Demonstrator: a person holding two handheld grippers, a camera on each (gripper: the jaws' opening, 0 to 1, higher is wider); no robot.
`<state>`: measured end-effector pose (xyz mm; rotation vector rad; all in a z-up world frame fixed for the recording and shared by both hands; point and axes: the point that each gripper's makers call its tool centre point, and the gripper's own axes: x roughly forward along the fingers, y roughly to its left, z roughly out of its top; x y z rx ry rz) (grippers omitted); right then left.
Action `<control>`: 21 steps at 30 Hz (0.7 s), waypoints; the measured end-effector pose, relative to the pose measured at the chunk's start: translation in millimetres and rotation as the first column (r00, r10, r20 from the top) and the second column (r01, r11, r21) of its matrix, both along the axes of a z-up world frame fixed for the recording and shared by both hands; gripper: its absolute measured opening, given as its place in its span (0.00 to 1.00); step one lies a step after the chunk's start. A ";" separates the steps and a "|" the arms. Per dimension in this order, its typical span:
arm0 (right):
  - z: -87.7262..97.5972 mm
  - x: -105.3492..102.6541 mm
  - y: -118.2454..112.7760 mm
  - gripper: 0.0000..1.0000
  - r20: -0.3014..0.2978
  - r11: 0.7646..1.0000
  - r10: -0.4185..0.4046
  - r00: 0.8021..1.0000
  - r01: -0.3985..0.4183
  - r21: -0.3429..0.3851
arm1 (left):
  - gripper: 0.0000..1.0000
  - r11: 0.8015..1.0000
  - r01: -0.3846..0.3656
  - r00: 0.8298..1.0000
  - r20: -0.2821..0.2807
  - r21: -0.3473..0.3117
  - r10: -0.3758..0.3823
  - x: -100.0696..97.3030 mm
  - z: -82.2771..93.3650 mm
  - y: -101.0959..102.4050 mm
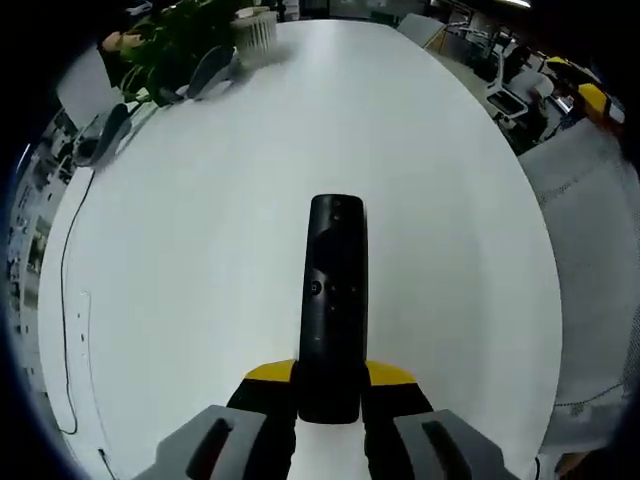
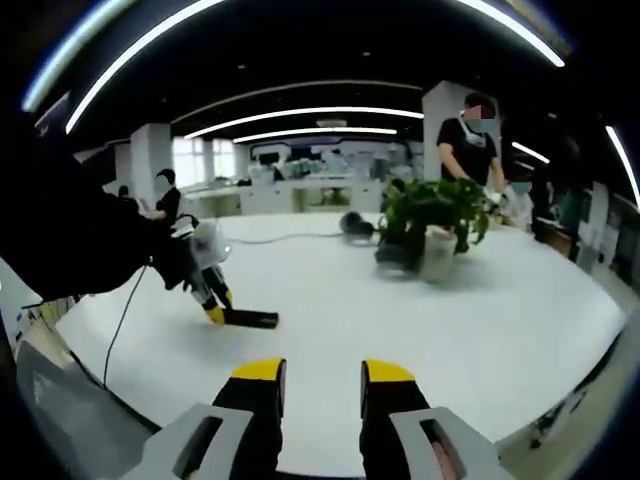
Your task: Press the specified remote control buttons in sequence, fully releasing each button before pressing the next.
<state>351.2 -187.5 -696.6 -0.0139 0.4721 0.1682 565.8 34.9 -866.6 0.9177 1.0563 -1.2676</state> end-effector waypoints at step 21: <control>-3.7 -2.1 0.8 0.22 -0.023 1.000 0.004 1.000 -0.005 -0.010 | 0.24 0.999 -0.009 1.000 0.003 0.045 0.008 42.5 2.9 -4.7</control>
